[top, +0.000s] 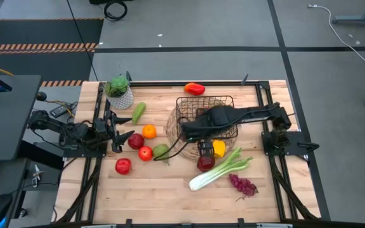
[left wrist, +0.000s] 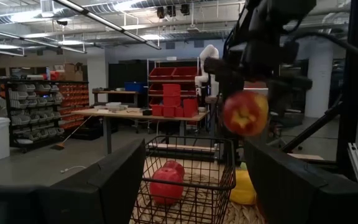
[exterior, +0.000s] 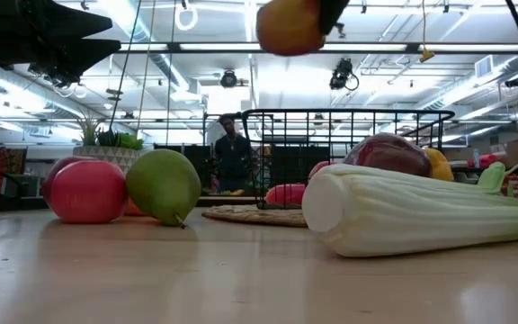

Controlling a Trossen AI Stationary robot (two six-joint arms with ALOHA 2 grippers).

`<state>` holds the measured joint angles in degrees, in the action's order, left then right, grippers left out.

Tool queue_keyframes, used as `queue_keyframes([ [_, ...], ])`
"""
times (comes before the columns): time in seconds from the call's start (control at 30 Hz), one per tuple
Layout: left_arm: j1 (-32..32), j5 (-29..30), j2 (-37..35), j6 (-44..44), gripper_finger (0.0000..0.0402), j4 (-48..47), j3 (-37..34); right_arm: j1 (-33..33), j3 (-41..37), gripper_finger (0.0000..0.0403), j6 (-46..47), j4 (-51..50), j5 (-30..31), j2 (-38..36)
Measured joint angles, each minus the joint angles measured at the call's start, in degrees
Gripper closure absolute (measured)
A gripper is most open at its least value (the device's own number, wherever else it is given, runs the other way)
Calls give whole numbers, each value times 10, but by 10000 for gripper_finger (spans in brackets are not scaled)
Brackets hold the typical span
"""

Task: Build produce basket
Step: Put the dark apple into the black wire basket

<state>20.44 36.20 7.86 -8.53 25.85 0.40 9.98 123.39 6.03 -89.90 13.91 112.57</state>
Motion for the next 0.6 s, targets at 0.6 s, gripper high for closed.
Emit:
queue_keyframes([
  [0.6,0,0,0,0,120,0,0,-34,-375,92,13,261,62,-265],
])
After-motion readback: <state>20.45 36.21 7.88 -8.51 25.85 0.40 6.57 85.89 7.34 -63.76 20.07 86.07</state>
